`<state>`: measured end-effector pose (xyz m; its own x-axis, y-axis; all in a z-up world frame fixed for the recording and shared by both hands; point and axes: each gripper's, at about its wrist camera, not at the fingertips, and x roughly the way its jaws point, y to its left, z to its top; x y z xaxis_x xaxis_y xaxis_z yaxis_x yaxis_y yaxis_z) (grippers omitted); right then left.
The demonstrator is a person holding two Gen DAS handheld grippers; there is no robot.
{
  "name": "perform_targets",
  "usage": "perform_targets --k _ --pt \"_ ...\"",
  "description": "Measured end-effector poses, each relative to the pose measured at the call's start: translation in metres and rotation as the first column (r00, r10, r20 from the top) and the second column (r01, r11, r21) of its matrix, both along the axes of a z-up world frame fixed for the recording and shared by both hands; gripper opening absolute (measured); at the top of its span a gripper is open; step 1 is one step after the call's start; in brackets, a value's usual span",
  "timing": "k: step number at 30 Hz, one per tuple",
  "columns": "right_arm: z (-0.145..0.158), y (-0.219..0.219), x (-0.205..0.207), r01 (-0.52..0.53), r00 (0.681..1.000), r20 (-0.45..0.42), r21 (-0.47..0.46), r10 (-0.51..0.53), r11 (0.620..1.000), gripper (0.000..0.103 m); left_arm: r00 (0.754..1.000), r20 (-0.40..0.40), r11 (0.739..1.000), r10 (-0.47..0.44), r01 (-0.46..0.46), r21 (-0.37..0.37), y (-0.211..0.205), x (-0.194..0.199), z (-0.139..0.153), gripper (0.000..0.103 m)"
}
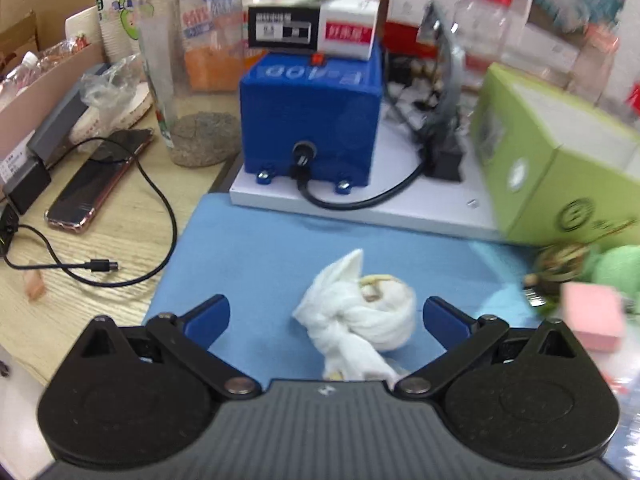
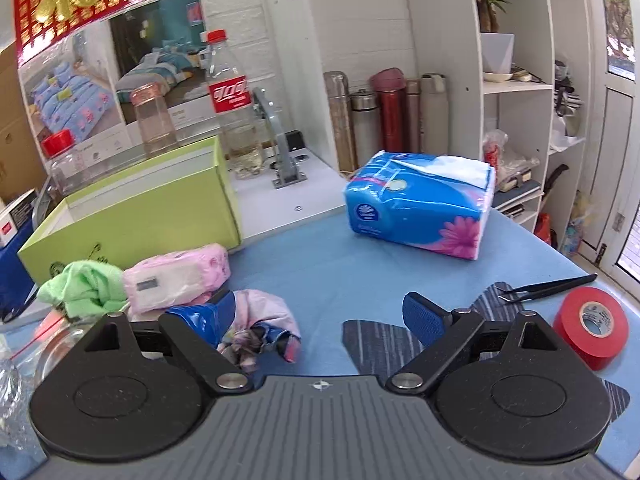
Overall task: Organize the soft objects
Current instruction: 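Grasp the white knotted towel with the left gripper while the right grasps the knotted cloth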
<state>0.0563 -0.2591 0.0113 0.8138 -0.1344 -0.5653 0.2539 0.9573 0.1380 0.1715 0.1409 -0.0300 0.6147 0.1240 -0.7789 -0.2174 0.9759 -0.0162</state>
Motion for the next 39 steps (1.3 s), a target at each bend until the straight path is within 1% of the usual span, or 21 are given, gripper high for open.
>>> perform_targets --k 1,3,4,5,8,9,10,13,15,17,19,21,22,25,27,28,30,32,34,36,39 --pt "0.000 0.001 -0.001 -0.007 1.000 -0.010 -0.015 0.007 1.000 0.078 1.000 -0.007 1.000 0.005 -0.005 0.007 0.001 0.003 -0.006 0.102" --pt "-0.003 0.000 -0.002 -0.017 0.999 -0.037 -0.062 0.015 0.998 0.078 1.000 -0.015 1.000 0.015 -0.015 -0.012 0.004 0.005 -0.014 0.102" --pt "-0.004 -0.001 -0.002 -0.020 0.998 -0.054 -0.086 0.015 0.996 0.078 1.000 0.000 1.000 0.016 -0.016 0.007 0.003 0.004 -0.015 0.102" --pt "-0.006 -0.002 0.000 -0.023 0.997 -0.072 -0.105 0.016 0.994 0.078 1.000 -0.004 1.000 0.014 -0.014 0.021 0.002 0.005 -0.016 0.102" --pt "-0.009 -0.002 0.010 -0.050 0.994 -0.107 -0.151 0.033 0.987 0.078 1.000 -0.001 1.000 0.013 -0.013 0.007 0.005 0.005 -0.016 0.102" --pt "-0.009 -0.001 0.013 -0.063 0.993 -0.108 -0.152 0.047 0.986 0.078 1.000 0.002 1.000 0.013 -0.013 0.008 0.006 0.005 -0.016 0.102" --pt "-0.008 -0.001 0.017 -0.086 0.992 -0.100 -0.133 0.073 0.987 0.078 1.000 0.004 1.000 0.011 -0.011 0.015 0.005 0.005 -0.016 0.102" --pt "-0.006 -0.001 0.035 -0.133 0.989 -0.062 -0.011 0.132 0.991 0.078 1.000 0.014 1.000 0.008 -0.009 0.022 0.003 0.004 -0.017 0.102" --pt "-0.010 0.000 0.048 -0.152 0.986 -0.072 0.019 0.153 0.988 0.078 1.000 0.013 1.000 0.006 -0.007 0.021 0.003 0.005 -0.017 0.102" --pt "-0.020 0.005 0.061 -0.170 0.974 -0.154 -0.004 0.168 0.985 0.078 1.000 0.015 1.000 0.001 -0.002 0.022 0.003 0.005 -0.017 0.102" --pt "-0.025 0.000 0.061 -0.188 0.967 -0.177 -0.004 0.184 0.982 0.078 1.000 0.017 1.000 -0.001 0.001 0.023 0.003 0.004 -0.017 0.102" --pt "-0.023 -0.014 0.058 -0.210 0.956 -0.205 0.032 0.212 0.977 0.078 1.000 0.022 1.000 -0.002 0.001 0.024 0.003 0.004 -0.017 0.102" --pt "-0.021 -0.022 0.055 -0.225 0.947 -0.227 0.033 0.226 0.974 0.078 1.000 0.025 1.000 -0.001 0.000 0.024 0.003 0.004 -0.017 0.102" --pt "-0.013 -0.038 0.040 -0.251 0.931 -0.283 -0.037 0.230 0.967 0.078 0.999 0.032 1.000 -0.003 0.002 0.027 0.002 0.003 -0.017 0.102" --pt "-0.006 -0.047 0.027 -0.242 0.930 -0.302 -0.079 0.208 0.967 0.078 0.999 0.037 1.000 -0.003 0.002 0.028 0.002 0.002 -0.017 0.102" --pt "-0.003 -0.050 0.020 -0.224 0.936 -0.294 -0.075 0.193 0.972 0.078 0.999 0.039 1.000 -0.003 0.002 0.029 0.002 0.002 -0.017 0.102" --pt "0.000 -0.055 0.000 -0.168 0.956 -0.249 -0.036 0.154 0.985 0.078 0.999 0.044 1.000 -0.005 0.004 0.031 0.002 0.001 -0.018 0.102" --pt "-0.004 -0.047 -0.026 -0.126 0.973 -0.198 -0.018 0.120 0.992 0.078 0.999 0.049 0.999 -0.010 0.008 0.031 0.002 0.001 -0.018 0.102" --pt "-0.013 -0.033 -0.038 -0.125 0.975 -0.189 -0.043 0.115 0.991 0.078 0.999 0.051 0.999 -0.012 0.010 0.031 0.002 0.000 -0.018 0.102" --pt "-0.018 -0.022 -0.040 -0.147 0.976 -0.177 -0.095 0.129 0.985 0.078 0.999 0.054 0.999 -0.011 0.010 0.034 0.002 0.000 -0.018 0.102" --pt "-0.017 -0.016 -0.022 -0.195 0.968 -0.184 -0.144 0.168 0.970 0.078 0.998 0.054 0.999 -0.015 0.013 0.033 0.002 0.000 -0.018 0.102"
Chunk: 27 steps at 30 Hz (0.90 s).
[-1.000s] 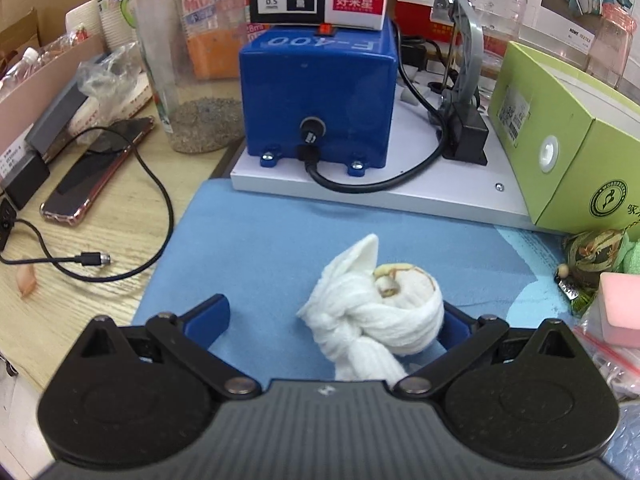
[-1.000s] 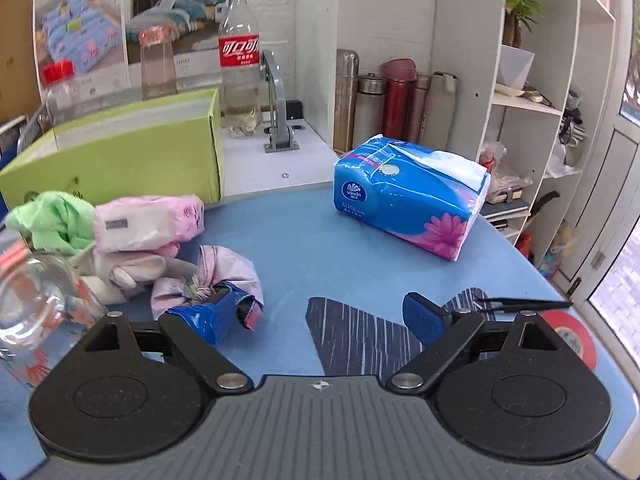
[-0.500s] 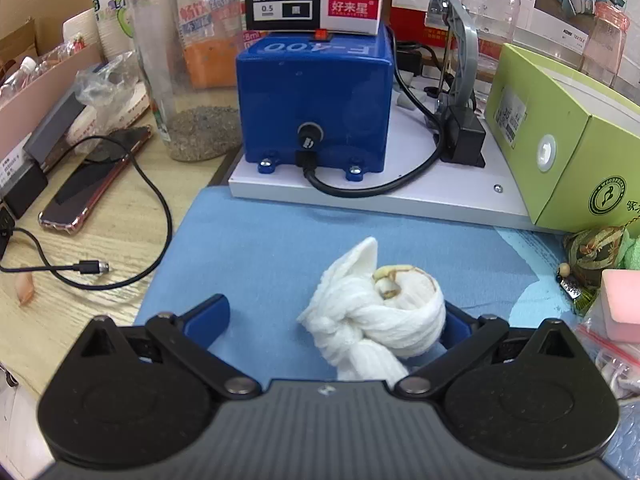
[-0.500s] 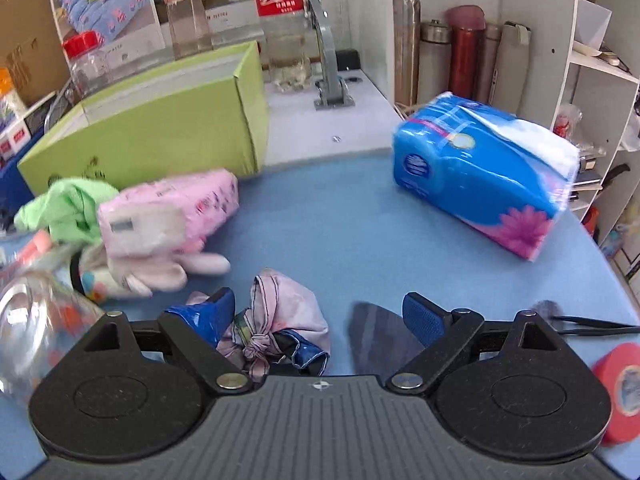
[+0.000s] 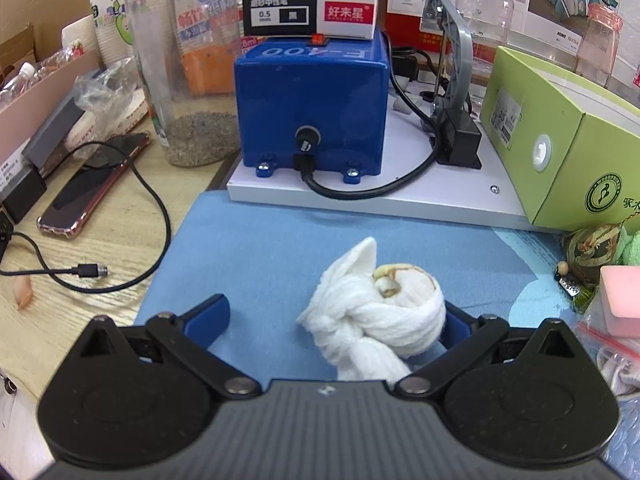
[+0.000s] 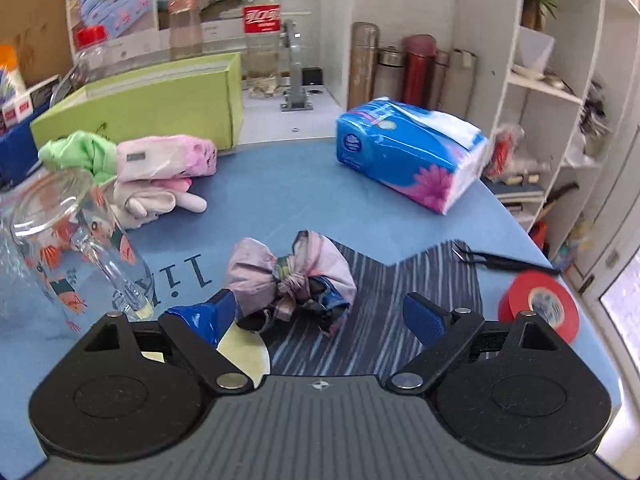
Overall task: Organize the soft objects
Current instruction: 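Grasp the white knotted towel with the left gripper while the right grasps the knotted cloth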
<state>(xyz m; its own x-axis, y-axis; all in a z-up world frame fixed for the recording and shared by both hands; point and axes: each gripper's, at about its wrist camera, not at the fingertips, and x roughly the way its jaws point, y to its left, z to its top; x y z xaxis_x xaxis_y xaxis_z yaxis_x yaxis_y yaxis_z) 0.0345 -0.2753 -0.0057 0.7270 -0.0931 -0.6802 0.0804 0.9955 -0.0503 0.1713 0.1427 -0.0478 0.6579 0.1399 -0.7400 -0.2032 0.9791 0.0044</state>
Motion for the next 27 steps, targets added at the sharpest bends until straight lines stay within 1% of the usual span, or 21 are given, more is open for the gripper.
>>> perform_targets --k 2,6,8,9,10,11,13,18,21,22,23,24,25,27 --pt "0.001 -0.002 0.012 -0.031 0.999 0.013 -0.007 0.031 0.999 0.078 1.000 0.002 1.000 0.000 0.000 0.000 0.000 0.000 0.000 0.102" --pt "-0.012 -0.006 0.030 -0.054 0.998 -0.035 0.023 0.054 0.998 0.078 1.000 0.009 1.000 -0.001 0.001 0.003 -0.001 -0.001 0.000 0.102" --pt "-0.021 -0.011 0.032 -0.044 0.997 -0.059 0.068 0.048 0.997 0.079 1.000 0.013 1.000 -0.002 0.002 0.005 -0.001 -0.002 -0.001 0.102" --pt "-0.023 -0.014 0.028 -0.038 0.999 -0.021 0.084 0.039 0.996 0.080 1.000 0.015 1.000 -0.003 0.003 0.005 -0.001 -0.002 -0.001 0.102" --pt "-0.026 -0.013 0.024 -0.034 0.999 0.001 0.062 0.034 0.997 0.080 1.000 0.017 1.000 -0.007 0.007 0.006 -0.001 -0.003 -0.001 0.102" --pt "-0.027 -0.013 0.021 -0.032 0.999 0.024 0.064 0.031 0.997 0.080 1.000 0.017 1.000 -0.011 0.011 0.005 -0.001 -0.003 -0.001 0.102" --pt "-0.029 -0.011 0.016 -0.029 0.998 0.049 0.055 0.027 0.998 0.080 1.000 0.014 1.000 -0.023 0.023 0.005 0.000 -0.004 0.000 0.102" --pt "-0.027 -0.011 0.025 -0.028 0.999 0.035 0.053 0.026 0.998 0.082 0.999 0.008 0.999 -0.035 0.035 0.007 -0.003 -0.006 0.000 0.102" --pt "-0.029 -0.009 0.025 -0.022 0.999 0.044 0.046 0.020 0.999 0.082 0.996 0.004 0.996 -0.089 0.089 0.005 -0.009 -0.007 0.000 0.102" --pt "-0.029 -0.009 0.024 -0.021 0.999 0.044 0.048 0.019 0.999 0.082 0.996 0.009 0.996 -0.089 0.089 0.013 -0.010 -0.007 0.000 0.102" --pt "-0.029 -0.010 0.024 -0.022 0.999 0.044 0.051 0.020 0.998 0.082 0.997 0.011 0.997 -0.081 0.081 0.012 -0.009 -0.006 0.001 0.100" --pt "-0.029 -0.011 0.025 -0.024 0.999 0.044 0.052 0.021 0.998 0.082 0.997 0.013 0.997 -0.073 0.073 0.003 -0.008 -0.005 0.002 0.095" --pt "-0.029 -0.011 0.026 -0.026 0.999 0.043 0.053 0.024 0.998 0.082 0.997 0.014 0.998 -0.070 0.070 -0.004 -0.006 -0.004 0.003 0.087" --pt "-0.029 -0.012 0.027 -0.030 0.999 0.042 0.056 0.028 0.998 0.082 0.998 0.019 0.998 -0.065 0.066 -0.019 -0.003 -0.005 0.005 0.078"
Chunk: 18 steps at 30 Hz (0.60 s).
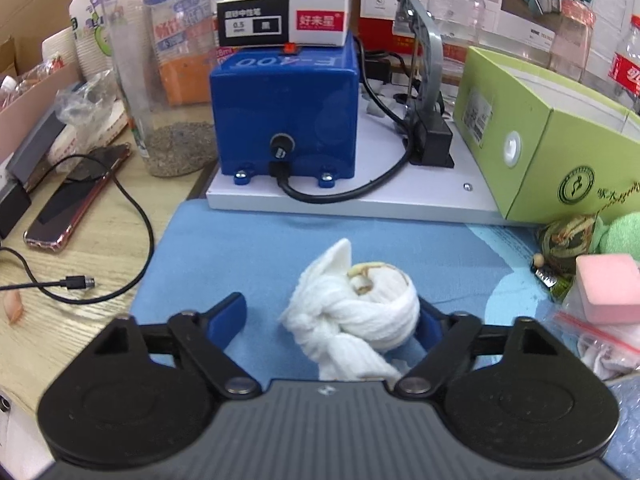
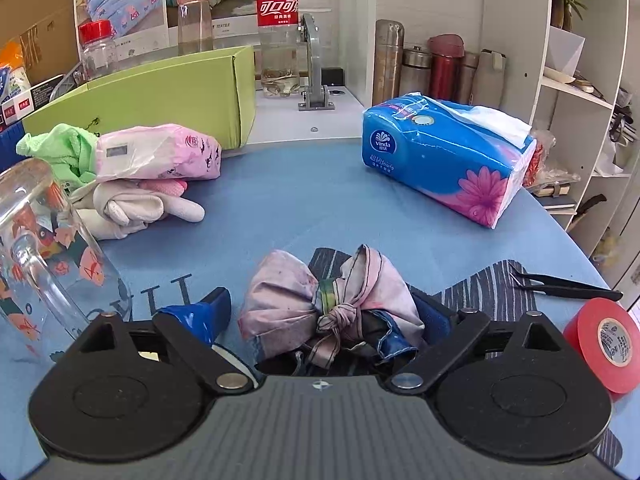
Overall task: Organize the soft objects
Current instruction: 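Grasp the white knotted towel with the left gripper while the right grasps the knotted cloth, then carry both knotted cloths into the green box and open both grippers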
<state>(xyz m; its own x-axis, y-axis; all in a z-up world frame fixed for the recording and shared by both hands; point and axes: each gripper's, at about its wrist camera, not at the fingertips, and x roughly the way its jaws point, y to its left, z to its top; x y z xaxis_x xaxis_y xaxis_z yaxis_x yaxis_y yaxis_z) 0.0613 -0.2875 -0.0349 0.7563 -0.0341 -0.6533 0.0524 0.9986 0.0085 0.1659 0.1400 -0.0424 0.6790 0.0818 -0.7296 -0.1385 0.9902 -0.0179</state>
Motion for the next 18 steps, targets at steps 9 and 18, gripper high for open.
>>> perform_targets --k 9,18 --pt "-0.002 0.002 0.002 -0.004 1.000 0.015 -0.010 0.004 1.000 0.083 1.000 0.005 1.000 -0.008 0.008 0.005 -0.002 -0.008 0.001 0.068" --pt "-0.002 -0.004 -0.006 -0.060 0.998 0.035 0.011 0.059 0.998 0.077 0.999 0.033 0.996 0.040 -0.037 -0.081 0.008 -0.015 0.006 0.051"
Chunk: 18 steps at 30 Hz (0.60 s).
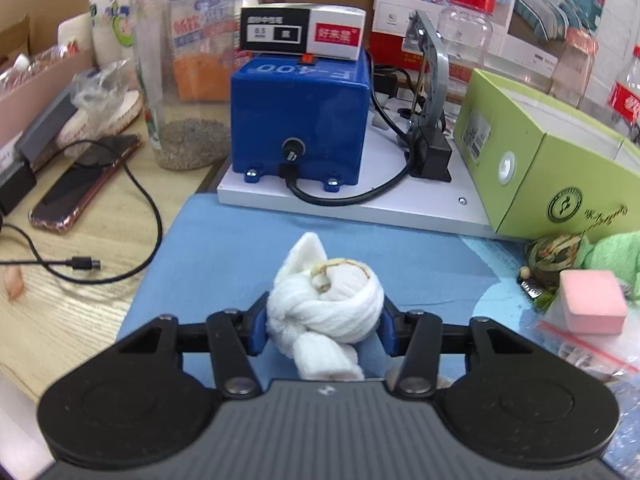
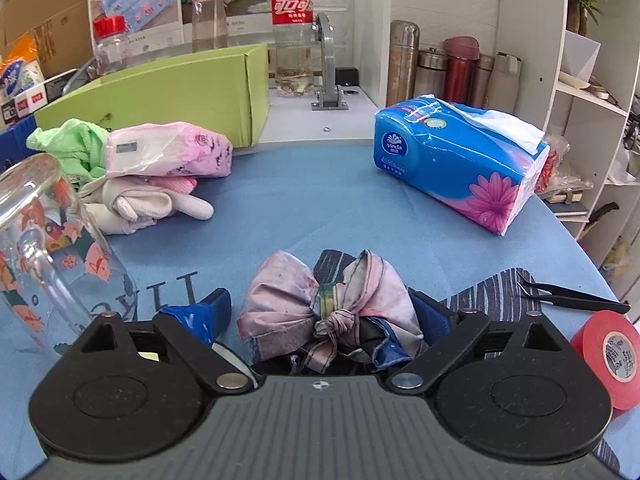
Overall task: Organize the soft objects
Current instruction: 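Carry both knotted cloths into the green box and open both grippers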
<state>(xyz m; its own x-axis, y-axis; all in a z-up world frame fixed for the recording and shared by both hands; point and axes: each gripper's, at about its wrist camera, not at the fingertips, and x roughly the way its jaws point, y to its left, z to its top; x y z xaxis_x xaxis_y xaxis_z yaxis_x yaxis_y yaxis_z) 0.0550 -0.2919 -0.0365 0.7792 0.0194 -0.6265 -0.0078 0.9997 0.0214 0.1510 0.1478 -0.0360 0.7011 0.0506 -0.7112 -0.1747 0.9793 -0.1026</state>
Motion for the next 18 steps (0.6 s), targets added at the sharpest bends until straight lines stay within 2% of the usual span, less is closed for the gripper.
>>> perform_targets --k 2,4,9,12,14,18 --pt "0.003 -0.002 -0.008 -0.007 1.000 0.013 0.007 0.007 1.000 0.059 1.000 0.004 1.000 0.010 -0.010 -0.019 0.005 -0.005 0.005 0.051" --pt "0.007 -0.007 -0.014 -0.014 1.000 0.022 0.048 0.013 0.999 0.055 1.000 0.027 1.000 0.011 -0.010 -0.014 0.007 -0.015 0.016 0.051" --pt "0.030 -0.009 -0.029 -0.036 0.996 0.089 0.062 0.031 0.997 0.053 0.993 0.109 0.996 -0.047 0.055 -0.073 0.009 -0.036 0.056 0.051" --pt "0.056 -0.005 -0.024 -0.074 0.986 0.153 0.073 0.062 0.995 0.054 0.985 0.148 0.988 -0.088 0.105 -0.111 0.004 -0.032 0.081 0.051" --pt "0.073 -0.001 -0.010 -0.102 0.979 0.187 0.076 0.086 0.992 0.054 0.979 0.168 0.983 -0.117 0.138 -0.123 -0.004 -0.020 0.096 0.051" --pt "0.107 0.017 0.042 -0.175 0.960 0.229 0.040 0.161 0.984 0.054 0.965 0.198 0.977 -0.174 0.195 -0.090 -0.034 0.021 0.124 0.051"
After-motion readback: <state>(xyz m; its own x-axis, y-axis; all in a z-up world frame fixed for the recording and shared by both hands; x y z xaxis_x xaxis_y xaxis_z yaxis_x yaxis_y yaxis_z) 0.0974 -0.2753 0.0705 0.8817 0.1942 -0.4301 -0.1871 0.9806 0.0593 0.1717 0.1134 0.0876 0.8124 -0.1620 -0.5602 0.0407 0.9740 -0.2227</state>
